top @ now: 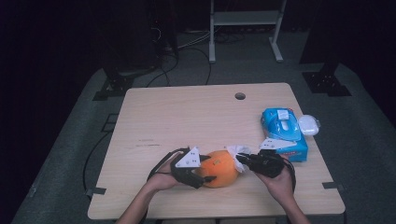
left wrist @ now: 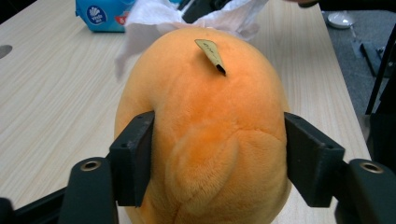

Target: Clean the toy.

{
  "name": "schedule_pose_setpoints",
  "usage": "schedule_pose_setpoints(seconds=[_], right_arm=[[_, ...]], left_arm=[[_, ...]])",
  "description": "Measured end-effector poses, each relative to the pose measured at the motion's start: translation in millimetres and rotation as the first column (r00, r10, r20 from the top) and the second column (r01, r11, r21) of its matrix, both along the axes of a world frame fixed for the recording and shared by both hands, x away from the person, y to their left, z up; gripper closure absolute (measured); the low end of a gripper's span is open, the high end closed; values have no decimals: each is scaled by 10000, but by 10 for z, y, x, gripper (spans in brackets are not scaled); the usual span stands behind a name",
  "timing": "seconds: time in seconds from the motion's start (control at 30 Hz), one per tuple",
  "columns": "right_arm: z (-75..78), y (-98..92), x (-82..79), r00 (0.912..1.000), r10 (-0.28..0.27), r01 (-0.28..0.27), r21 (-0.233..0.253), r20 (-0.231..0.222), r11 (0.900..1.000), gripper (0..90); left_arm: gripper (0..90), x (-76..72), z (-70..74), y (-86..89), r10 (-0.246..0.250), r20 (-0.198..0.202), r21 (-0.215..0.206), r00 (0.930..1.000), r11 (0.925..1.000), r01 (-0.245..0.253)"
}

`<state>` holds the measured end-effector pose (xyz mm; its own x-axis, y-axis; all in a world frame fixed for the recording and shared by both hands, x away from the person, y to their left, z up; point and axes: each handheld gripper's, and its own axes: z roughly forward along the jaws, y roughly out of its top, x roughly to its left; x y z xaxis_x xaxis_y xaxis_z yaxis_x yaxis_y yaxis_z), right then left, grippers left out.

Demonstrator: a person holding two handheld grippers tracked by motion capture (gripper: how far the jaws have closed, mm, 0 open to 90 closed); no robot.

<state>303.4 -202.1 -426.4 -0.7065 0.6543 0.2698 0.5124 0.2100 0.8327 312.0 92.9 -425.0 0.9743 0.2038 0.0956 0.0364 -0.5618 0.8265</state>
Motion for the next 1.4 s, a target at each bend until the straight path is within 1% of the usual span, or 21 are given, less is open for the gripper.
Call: schedule_pose_setpoints(seconds=[0.07, 0.2, 0.3, 0.33, 0.4, 0.47, 0.53, 0.57, 0.63, 0.7, 0.77, 0.8, 0.87, 0.9, 0.97, 1.03, 1.1, 1.17, 1.23, 1.33, 1.4], right_arm=[[23, 43, -23, 9999, 78, -77, -141, 85, 9999, 818], [73, 128, -93, 9990, 425, -421, -256, 156, 9988, 822], [114, 187, -135, 9963, 831, -829, -80, 227, 9965, 822], [120, 209, -140, 9955, 894, -889, -179, 305, 9959, 822], [103, 199, -121, 9957, 895, -893, -84, 233, 9960, 822], [57, 143, -71, 9972, 745, -745, 16, -19, 9972, 821], [-4, 71, -9, 9987, 410, -415, -168, -304, 9990, 821], [-19, 38, 11, 9980, 341, -348, -116, -538, 9993, 821], [25, 13, 3, 9988, 295, -298, -64, -394, 9995, 821], [115, 34, -35, 9983, 584, -581, 333, -61, 9978, 820], [147, 82, -50, 9978, 640, -641, 44, 153, 9979, 820], [126, 91, -40, 9977, 676, -676, -9, 84, 9977, 820], [3, 74, 15, 9974, 631, -632, -14, -357, 9980, 820], [-46, 41, 48, 9975, 457, -462, -85, -534, 9989, 820], [-57, 2, 61, 9979, 227, -241, -232, -606, 9994, 820], [-16, -4, 40, 9988, 199, -202, -73, -440, 9998, 820], [66, 38, -9, 9988, 461, -458, 188, -141, 9988, 819], [105, 90, -32, 9976, 681, -681, 36, 91, 9977, 818], [41, 96, 0, 9977, 672, -673, -110, -122, 9977, 818], [-40, 29, 54, 9984, 276, -292, -313, -485, 9991, 819], [21, 29, 19, 9993, 277, -281, -167, -266, 9995, 818]], left_arm=[[205, 55, 37, 12, 350, -505, -85, 9981, 9993, -355], [223, 129, 11, 109, 415, -1061, -334, 9935, 9984, -453], [248, 142, 13, 161, 388, -1022, -269, 9940, 9988, -418], [265, 139, 19, 172, 357, -954, -176, 9948, 9991, -376], [293, 127, 13, 181, 314, -924, -194, 9952, 9993, -333], [302, 126, -9, 173, 262, -937, -304, 9953, 9991, -292], [303, 129, -20, 159, 260, -992, -356, 9947, 9989, -296], [303, 125, -25, 151, 202, -965, -358, 9951, 9991, -238], [301, 119, -37, 143, 121, -906, -384, 9958, 9991, -156], [301, 115, -56, 135, 47, -894, -448, 9960, 9990, -88], [301, 111, -63, 134, 44, -900, -495, 9959, 9987, -89], [301, 111, -66, 141, 53, -889, -497, 9960, 9987, -97], [300, 109, -91, 146, 66, -927, -595, 9957, 9982, -122], [299, 110, -94, 147, 82, -946, -624, 9955, 9979, -141], [299, 111, -91, 154, 51, -915, -582, 9958, 9983, -105], [297, 112, -95, 163, 43, -903, -583, 9959, 9983, -96], [296, 115, -107, 164, 14, -919, -671, 9958, 9977, -76], [295, 120, -107, 167, 19, -944, -687, 9955, 9976, -84], [294, 111, -107, 163, 43, -932, -662, 9956, 9978, -105], [292, 79, -92, 113, -31, -764, -508, 9971, 9987, -8], [291, 58, -91, 90, -144, -621, -454, 9980, 9989, 116]])
